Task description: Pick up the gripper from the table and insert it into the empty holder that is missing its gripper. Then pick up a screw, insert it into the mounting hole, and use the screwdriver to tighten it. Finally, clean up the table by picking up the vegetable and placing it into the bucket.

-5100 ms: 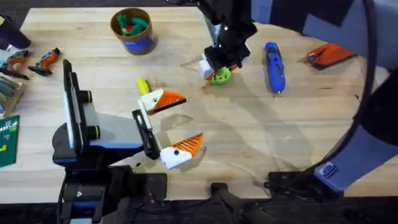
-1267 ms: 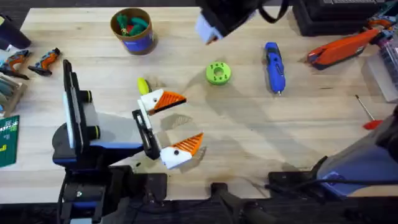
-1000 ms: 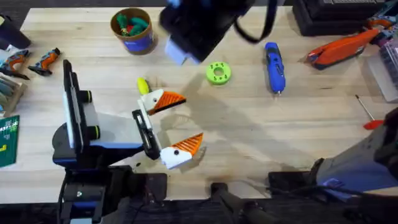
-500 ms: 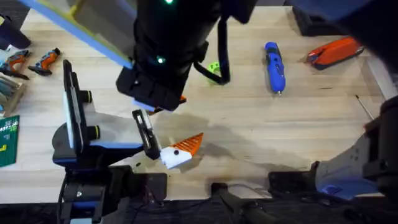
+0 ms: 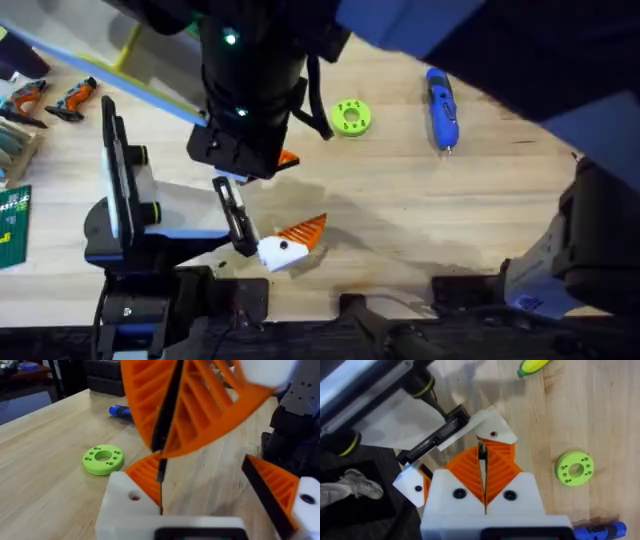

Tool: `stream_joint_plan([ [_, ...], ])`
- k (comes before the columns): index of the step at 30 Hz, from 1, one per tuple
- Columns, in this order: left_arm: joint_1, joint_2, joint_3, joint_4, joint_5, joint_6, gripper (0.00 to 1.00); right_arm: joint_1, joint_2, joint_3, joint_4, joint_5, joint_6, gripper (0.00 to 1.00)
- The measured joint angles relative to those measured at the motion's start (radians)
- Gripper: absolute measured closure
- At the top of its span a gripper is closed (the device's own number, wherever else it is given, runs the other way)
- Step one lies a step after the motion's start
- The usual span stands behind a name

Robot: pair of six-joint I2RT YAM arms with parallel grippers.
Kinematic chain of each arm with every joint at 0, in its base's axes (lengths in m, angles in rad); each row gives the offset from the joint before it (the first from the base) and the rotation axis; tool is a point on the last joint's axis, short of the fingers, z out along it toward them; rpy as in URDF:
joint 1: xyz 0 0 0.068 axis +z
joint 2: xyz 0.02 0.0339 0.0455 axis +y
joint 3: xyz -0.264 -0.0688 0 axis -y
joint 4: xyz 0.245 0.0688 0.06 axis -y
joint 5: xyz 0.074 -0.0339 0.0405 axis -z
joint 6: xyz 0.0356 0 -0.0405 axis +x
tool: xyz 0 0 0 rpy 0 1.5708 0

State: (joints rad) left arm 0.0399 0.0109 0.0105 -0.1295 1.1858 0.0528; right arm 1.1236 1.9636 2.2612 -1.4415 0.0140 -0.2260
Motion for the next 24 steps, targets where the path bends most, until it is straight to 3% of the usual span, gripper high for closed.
stream_joint_plan([
  [24, 0.000, 0.000, 0.000, 0.000, 0.000, 0.000, 0.015, -0.003, 0.025, 0.000, 0.004, 0.050, -0.030, 0.995],
])
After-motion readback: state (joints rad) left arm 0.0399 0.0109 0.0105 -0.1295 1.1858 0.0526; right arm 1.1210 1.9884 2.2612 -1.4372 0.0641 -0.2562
